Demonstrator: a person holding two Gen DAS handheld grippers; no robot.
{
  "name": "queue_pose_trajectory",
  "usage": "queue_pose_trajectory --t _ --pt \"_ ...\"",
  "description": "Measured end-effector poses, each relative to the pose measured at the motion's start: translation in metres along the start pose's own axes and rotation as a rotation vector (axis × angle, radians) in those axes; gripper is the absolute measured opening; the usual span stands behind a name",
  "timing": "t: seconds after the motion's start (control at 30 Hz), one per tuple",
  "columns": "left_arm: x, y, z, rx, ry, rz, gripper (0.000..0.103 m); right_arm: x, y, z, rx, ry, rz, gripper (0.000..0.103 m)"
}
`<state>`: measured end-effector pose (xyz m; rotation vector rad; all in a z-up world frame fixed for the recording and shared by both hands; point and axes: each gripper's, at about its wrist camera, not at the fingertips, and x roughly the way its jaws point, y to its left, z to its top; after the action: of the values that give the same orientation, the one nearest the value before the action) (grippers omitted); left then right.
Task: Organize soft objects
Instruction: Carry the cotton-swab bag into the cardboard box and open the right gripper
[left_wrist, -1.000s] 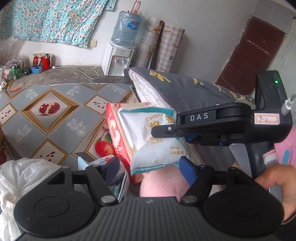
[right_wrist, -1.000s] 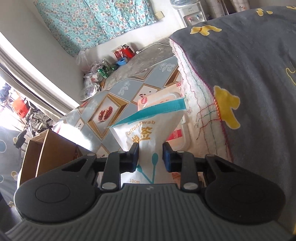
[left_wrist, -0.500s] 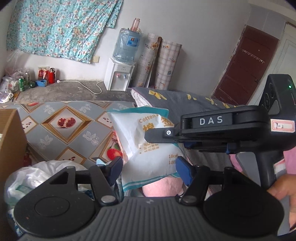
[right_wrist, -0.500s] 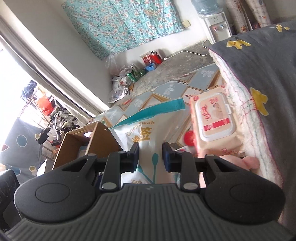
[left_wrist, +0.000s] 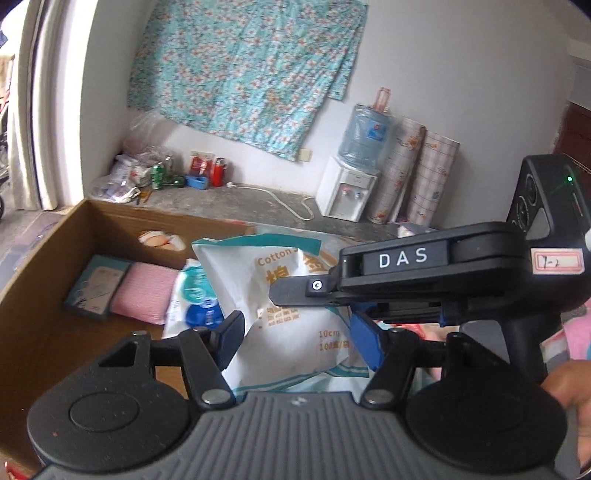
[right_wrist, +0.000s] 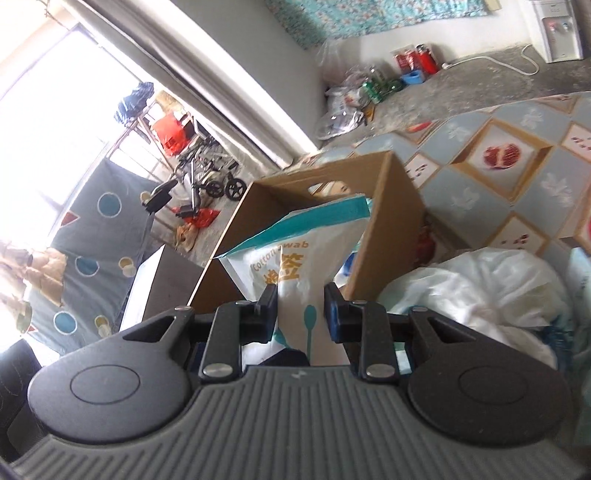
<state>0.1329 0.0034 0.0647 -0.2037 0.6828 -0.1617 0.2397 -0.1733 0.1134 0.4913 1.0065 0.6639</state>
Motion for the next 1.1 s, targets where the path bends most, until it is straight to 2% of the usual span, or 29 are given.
queue_pose_trajectory --t 0.13,0.23,0.37,0.57,0.77,0.93,1.0,1.1 --pt "-0.001 0.054 -0.001 -0.057 0.027 0.096 0.063 0.07 0.038 0.0 0.001 0.112 0.02 0.025" --pt "0.0 0.091 -0.003 -0.087 0.043 0.17 0.062 0.121 0.056 0.0 0.008 0.171 -0.003 0.025" --pt "0.0 0.128 -0.004 -0.092 0.053 0.267 0.062 0.183 0.059 0.003 0.096 0.233 -0.022 0.025" --pt "-0.003 0.163 -0.008 -0.139 0.077 0.307 0.062 0.249 0.039 0.002 0.246 0.259 -0.081 0.025" --pt "-0.011 0.18 -0.013 -0.174 0.07 0.298 0.062 0.279 0.033 -0.012 0.338 0.265 -0.046 0.026" --pt "-0.014 0.18 -0.014 -0.168 0.062 0.299 0.062 0.288 0.042 -0.018 0.301 0.302 -0.048 0.035" --pt "-0.015 0.176 -0.015 -0.165 0.06 0.295 0.065 0.281 0.045 -0.017 0.294 0.295 -0.06 0.053" --pt "-0.018 0.173 -0.014 -0.163 0.047 0.278 0.07 0.263 0.055 -0.012 0.236 0.254 -0.073 0.07"
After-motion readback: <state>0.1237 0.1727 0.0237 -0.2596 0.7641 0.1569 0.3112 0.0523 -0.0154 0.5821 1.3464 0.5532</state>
